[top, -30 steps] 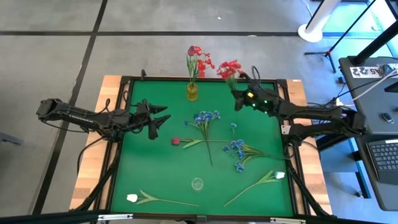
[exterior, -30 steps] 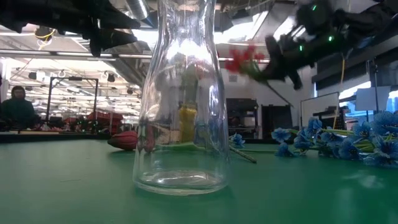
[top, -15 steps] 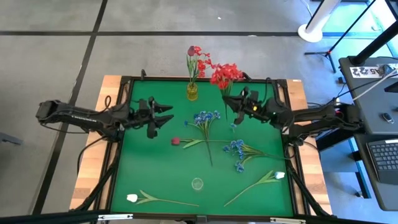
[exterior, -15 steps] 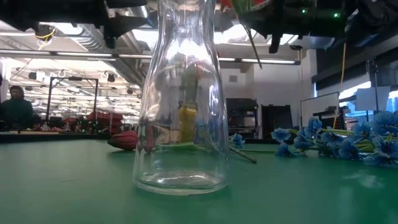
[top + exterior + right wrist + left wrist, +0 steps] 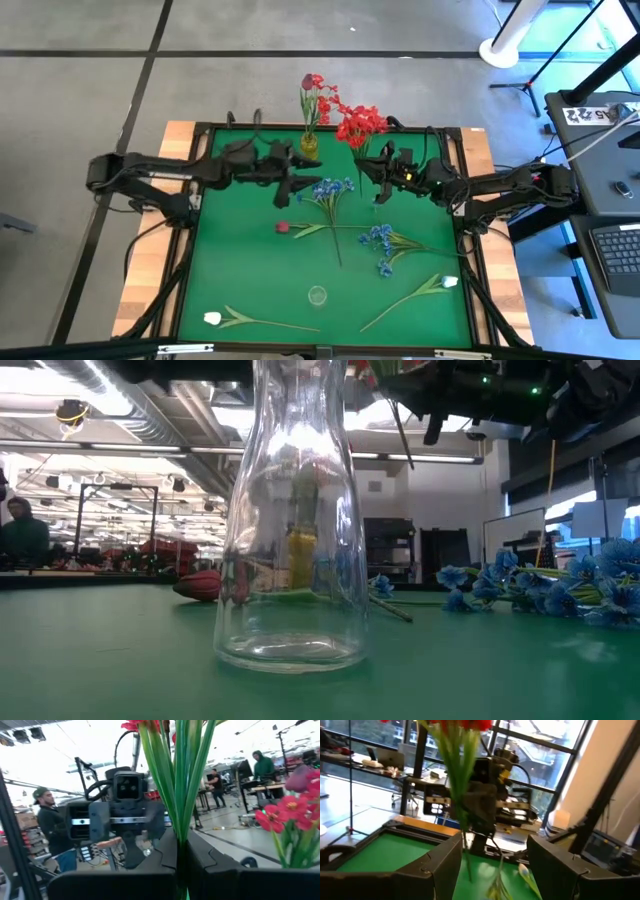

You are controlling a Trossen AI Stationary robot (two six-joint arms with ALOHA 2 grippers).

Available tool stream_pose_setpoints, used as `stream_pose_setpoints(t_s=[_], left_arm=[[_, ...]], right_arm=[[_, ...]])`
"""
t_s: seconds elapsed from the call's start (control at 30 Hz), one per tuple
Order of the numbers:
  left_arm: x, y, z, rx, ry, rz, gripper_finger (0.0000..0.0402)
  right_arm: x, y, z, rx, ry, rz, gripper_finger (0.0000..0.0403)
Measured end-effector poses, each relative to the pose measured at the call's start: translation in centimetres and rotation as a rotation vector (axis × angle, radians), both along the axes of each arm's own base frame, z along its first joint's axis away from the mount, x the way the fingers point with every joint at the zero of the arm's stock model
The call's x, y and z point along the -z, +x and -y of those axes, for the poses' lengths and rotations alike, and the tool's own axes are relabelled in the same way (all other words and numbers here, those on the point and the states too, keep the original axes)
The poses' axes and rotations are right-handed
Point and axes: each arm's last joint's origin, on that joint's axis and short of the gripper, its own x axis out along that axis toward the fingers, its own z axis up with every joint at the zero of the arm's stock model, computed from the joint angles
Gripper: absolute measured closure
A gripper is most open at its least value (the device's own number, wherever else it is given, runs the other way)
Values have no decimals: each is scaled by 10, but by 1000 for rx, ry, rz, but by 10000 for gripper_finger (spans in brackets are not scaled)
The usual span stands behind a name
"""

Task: Sort flowers into vase by color
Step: Put the red flowers into the yellow vase

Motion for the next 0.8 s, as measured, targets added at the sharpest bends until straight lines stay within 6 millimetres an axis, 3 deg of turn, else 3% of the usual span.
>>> stream_pose_setpoints(t_s=[0.17, 0.43, 0.8], left_arm=[[-6, 28, -14, -4, -1, -10, 185], [-9, 55, -24, 34, 6, -7, 185], [-11, 58, -25, 33, 30, 3, 185]], right_arm=[[-2, -1, 0, -15, 11, 26, 396], [-7, 0, 0, -10, 34, 62, 396], [-12, 45, 5, -72, 35, -32, 396]])
